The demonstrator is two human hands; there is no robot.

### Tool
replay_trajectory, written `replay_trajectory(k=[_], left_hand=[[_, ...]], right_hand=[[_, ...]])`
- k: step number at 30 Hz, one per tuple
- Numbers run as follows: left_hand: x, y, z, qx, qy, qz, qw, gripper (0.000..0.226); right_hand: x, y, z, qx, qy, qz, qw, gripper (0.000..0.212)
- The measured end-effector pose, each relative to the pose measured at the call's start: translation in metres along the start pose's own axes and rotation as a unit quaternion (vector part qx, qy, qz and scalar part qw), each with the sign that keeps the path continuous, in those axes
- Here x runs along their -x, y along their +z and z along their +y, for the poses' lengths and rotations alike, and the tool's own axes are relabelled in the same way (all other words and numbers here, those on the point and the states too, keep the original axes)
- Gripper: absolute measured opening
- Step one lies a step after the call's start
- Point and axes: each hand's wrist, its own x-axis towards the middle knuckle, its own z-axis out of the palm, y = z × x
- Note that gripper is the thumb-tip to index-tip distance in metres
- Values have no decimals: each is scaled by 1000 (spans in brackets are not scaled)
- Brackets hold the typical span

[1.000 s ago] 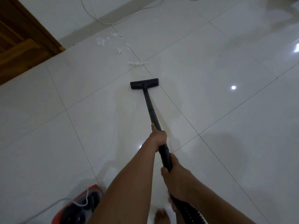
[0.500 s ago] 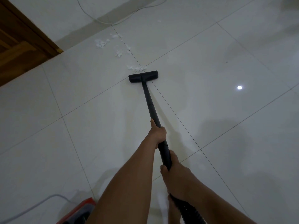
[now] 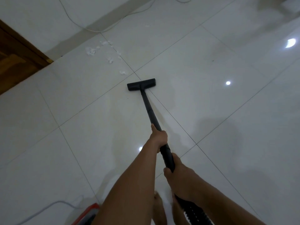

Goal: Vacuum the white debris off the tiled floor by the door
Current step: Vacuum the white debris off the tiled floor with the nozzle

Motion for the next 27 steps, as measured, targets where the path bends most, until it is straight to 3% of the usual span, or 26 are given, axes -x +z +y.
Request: replay_trajectory(k=[10, 16, 22, 27], left_hand=[[24, 23, -17, -4, -4, -25, 1000, 75], [5, 23, 9, -6, 0, -11, 1000, 75], [-17, 15, 50, -4, -1, -4, 1000, 77], [-37, 9, 73, -1, 6, 3, 1000, 77]], right_hand=[[26, 4, 21, -24, 10, 10, 1000, 59], [1, -16, 15, -6, 1, 0, 1000, 59], [-21, -53, -12, -102, 17, -36, 994, 52], [-43, -70, -28, -119, 31, -50, 991, 45]])
